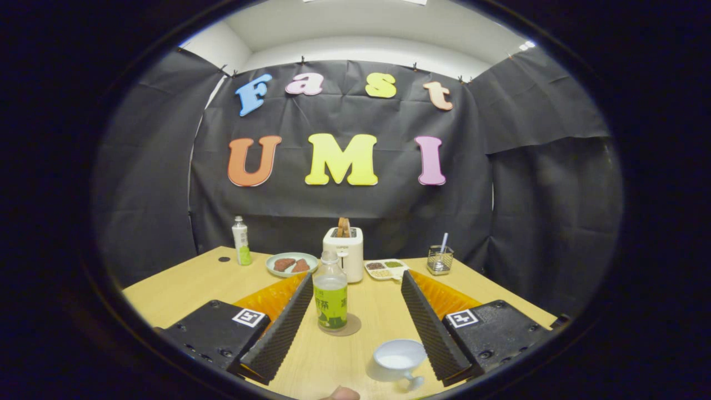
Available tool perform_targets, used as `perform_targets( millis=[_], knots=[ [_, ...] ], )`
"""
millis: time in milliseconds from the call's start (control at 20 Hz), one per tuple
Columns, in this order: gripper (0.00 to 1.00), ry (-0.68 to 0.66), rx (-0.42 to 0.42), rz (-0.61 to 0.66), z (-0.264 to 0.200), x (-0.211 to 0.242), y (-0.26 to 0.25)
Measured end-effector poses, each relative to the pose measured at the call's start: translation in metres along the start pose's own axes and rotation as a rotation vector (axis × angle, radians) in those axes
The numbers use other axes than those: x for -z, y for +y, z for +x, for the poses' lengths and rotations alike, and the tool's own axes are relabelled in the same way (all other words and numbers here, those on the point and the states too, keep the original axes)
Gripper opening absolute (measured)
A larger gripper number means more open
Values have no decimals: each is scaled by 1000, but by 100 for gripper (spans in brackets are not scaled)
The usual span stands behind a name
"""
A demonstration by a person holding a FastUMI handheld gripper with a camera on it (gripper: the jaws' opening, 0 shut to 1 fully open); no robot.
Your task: Take the bottle from table, then pour the juice into the cup, finally place the bottle on the coaster
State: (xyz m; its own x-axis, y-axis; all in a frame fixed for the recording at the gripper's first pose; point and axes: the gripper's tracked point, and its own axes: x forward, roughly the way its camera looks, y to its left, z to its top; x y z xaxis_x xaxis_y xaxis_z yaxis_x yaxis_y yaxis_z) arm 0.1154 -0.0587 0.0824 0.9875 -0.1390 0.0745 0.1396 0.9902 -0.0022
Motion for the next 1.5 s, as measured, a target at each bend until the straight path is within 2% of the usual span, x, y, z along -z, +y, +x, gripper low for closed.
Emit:
perform_targets(
  millis=[400,650,1050,1250,1500],
  knots=[
    [100,10,-7,21,-66,23,-16],
    [100,69,10,15,-93,50,-29],
    [100,55,-11,-32,-122,54,-29],
    [100,78,23,-71,-128,60,-34],
    [100,76,-3,-54,-131,61,-33]
  ],
)
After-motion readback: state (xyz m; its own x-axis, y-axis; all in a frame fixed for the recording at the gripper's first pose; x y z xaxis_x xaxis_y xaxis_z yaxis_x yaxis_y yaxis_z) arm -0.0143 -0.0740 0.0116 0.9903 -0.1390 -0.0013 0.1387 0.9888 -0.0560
